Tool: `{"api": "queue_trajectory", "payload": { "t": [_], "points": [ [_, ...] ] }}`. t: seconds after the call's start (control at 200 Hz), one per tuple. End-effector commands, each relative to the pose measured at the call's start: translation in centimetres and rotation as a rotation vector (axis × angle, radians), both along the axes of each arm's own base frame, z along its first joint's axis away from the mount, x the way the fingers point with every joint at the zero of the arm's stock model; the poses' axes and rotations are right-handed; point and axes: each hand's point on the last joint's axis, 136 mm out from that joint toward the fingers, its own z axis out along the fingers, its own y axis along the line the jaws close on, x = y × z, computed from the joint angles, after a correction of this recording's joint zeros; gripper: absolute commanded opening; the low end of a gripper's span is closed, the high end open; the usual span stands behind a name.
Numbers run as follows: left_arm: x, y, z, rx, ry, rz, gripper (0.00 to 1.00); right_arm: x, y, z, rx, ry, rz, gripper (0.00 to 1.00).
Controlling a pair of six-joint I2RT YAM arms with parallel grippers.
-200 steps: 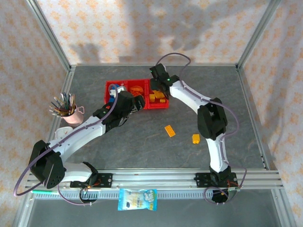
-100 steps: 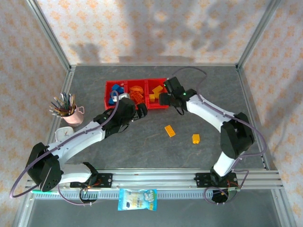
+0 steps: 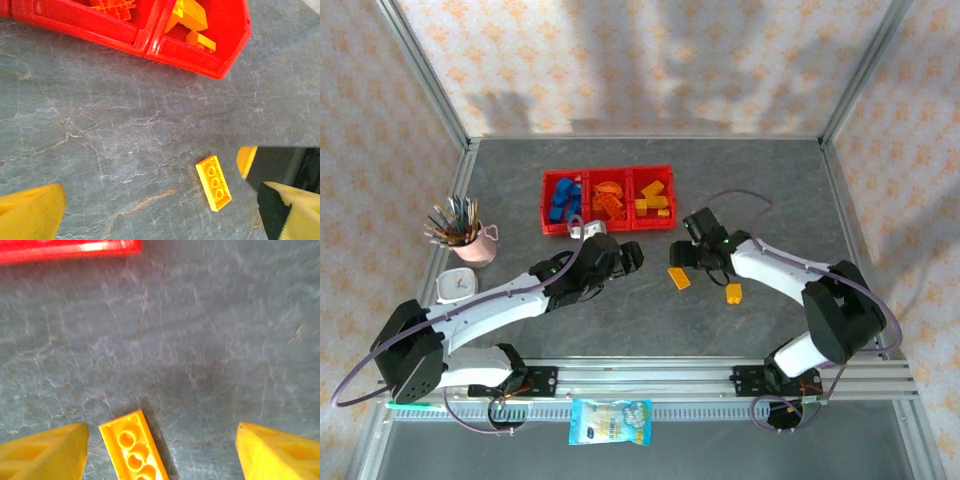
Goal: Sort the legos into containers by color
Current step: Pick up the lego from the center of the table.
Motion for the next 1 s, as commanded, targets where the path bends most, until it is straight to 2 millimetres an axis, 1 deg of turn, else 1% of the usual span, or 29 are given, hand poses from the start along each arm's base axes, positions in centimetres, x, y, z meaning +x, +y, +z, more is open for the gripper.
{"api": "queue_trajectory", "payload": {
  "t": [0.0,0.115,0.225,0.4,0.49,0.601,0.801,0.921,0.996],
  "points": [
    [0.2,0.8,0.7,-0.037,-0.036,0.075,0.99,-0.8,1.3,-0.2,0.087,-0.011,0.002,0.77],
    [0.0,1.3,0.3,-0.037,-0.034,0.096,0.99,-1.8,1.6,-1.5,0.063,-0.002,0.027,0.77],
    [-0.1,1.5,0.0,-0.033,-0.030,0.101,0.99,-2.7,2.7,-2.4,0.029,0.002,0.067,0.77],
    [-0.2,2.0,-0.2,-0.022,-0.028,0.115,0.99,-3.0,3.1,-3.1,-0.042,0.003,0.071,0.76],
    [-0.3,2.1,-0.4,-0.017,-0.026,0.115,0.99,-3.2,3.3,-3.5,-0.076,0.010,0.073,0.72],
    [-0.4,2.4,-0.4,-0.006,-0.028,0.122,0.99,-3.3,4.0,-3.4,-0.119,-0.003,0.089,0.66],
    [-0.3,2.6,-0.1,-0.003,-0.036,0.127,0.99,-2.7,3.4,-3.8,-0.200,-0.017,0.061,0.48],
    [-0.4,2.5,-0.1,-0.002,-0.035,0.124,0.99,-2.5,3.2,-4.2,-0.227,-0.010,0.056,0.45],
    [-0.4,2.5,-0.1,-0.001,-0.034,0.124,0.99,-2.5,3.5,-4.4,-0.221,-0.001,0.060,0.40]
  ]
}}
